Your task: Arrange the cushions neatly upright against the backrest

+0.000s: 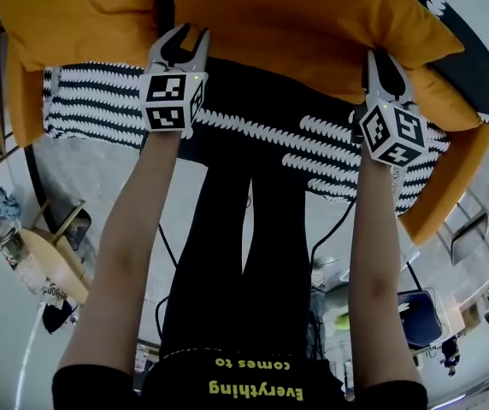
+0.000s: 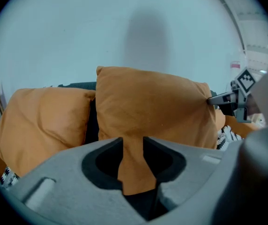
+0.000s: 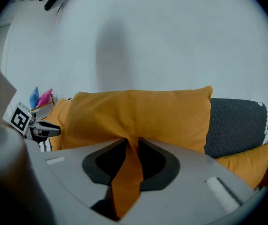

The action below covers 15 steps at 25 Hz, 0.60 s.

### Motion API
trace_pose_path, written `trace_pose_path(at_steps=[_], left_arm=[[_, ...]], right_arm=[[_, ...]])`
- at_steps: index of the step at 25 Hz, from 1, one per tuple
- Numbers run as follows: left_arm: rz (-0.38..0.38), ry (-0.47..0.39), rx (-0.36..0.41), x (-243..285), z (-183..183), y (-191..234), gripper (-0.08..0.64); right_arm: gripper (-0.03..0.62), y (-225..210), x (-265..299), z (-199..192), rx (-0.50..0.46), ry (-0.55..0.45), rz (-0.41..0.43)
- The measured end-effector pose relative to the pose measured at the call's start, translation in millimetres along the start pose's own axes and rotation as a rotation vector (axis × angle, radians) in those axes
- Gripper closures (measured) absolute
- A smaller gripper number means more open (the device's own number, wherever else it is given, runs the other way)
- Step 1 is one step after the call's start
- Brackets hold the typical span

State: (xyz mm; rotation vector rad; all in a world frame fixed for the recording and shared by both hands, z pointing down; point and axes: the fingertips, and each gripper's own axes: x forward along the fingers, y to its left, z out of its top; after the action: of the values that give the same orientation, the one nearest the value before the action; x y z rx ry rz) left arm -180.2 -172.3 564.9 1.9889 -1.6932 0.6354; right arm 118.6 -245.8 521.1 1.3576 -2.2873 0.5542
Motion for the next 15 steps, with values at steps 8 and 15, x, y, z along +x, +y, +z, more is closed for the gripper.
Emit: trace_pose_path(at_steps=[8, 15], left_arm=[[-0.008, -0.126, -0.016, -57, 37, -19, 0.422], [0.025, -0.149, 0.050, -92, 70, -19, 0.561]], right_arm=[[0.417, 18, -71, 7, 0.100, -0.118, -0.009], [0.581, 62, -113, 36, 0.016, -0.248, 0.004]])
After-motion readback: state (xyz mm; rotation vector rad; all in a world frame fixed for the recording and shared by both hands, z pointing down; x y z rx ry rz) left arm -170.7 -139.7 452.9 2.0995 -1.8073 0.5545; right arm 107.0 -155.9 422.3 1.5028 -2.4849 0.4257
